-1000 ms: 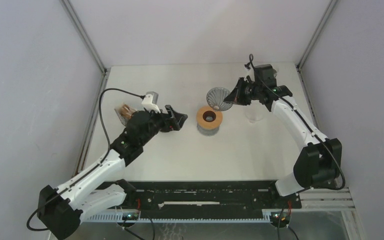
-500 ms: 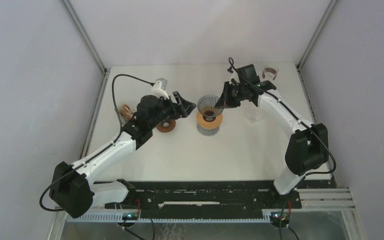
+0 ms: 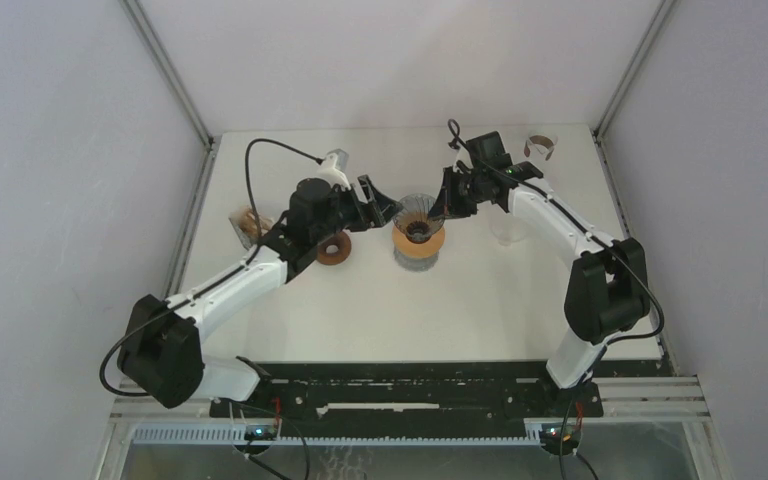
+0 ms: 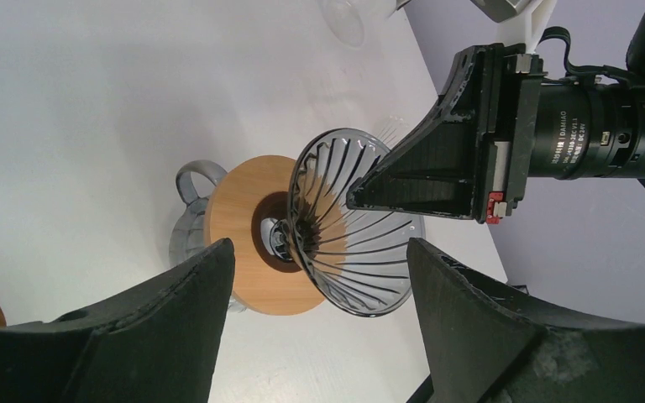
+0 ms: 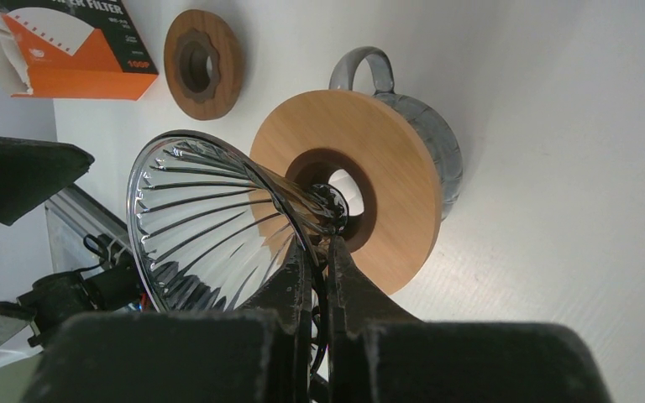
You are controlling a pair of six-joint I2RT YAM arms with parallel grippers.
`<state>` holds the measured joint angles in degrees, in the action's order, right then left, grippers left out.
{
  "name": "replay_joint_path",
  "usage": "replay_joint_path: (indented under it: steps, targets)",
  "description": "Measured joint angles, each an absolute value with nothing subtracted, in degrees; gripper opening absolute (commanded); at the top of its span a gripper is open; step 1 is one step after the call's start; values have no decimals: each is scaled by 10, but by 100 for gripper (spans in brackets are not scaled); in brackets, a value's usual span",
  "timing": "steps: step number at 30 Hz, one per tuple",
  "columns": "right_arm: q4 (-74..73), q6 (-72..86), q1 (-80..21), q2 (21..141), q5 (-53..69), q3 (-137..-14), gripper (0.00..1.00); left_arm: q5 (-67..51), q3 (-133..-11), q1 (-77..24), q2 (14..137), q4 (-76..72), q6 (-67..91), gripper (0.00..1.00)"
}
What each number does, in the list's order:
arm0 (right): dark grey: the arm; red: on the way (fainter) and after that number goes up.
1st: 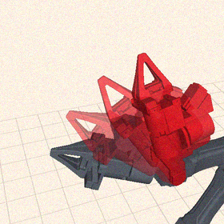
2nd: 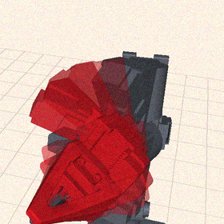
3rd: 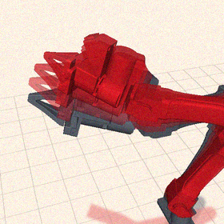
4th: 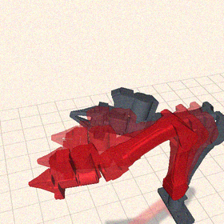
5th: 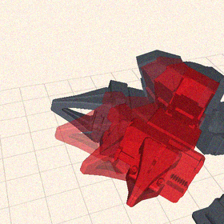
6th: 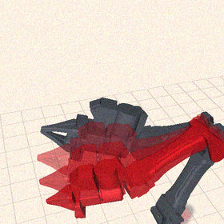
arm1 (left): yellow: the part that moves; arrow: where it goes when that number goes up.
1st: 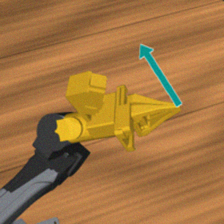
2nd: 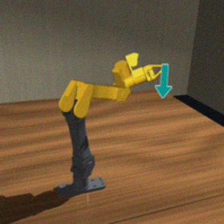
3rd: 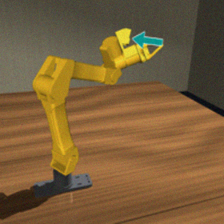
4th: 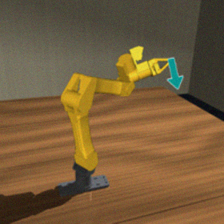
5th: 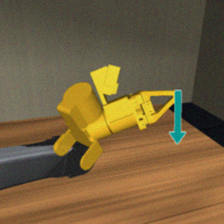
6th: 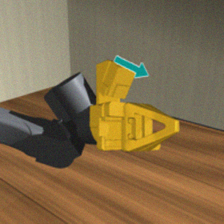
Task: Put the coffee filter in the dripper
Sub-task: Place the coffee dripper in the dripper holder.
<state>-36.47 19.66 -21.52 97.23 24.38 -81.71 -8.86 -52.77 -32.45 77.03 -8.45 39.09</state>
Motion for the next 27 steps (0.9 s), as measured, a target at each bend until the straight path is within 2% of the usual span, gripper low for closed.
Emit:
replay_joint_path:
  steps: [5,14,22,27]
  targets:
    - [-361,194,-216,985,234,-817,0,-95,-538,-324,789,-84,391,75]
    - [-357,192,-221,993,225,-818,0,-106,-565,-324,836,-73,393,58]
    - [-352,192,-224,1000,226,-820,0,-113,-580,-323,871,-55,393,50]
    - [-349,191,-228,1003,226,-821,0,-123,-583,-323,886,-48,393,36]
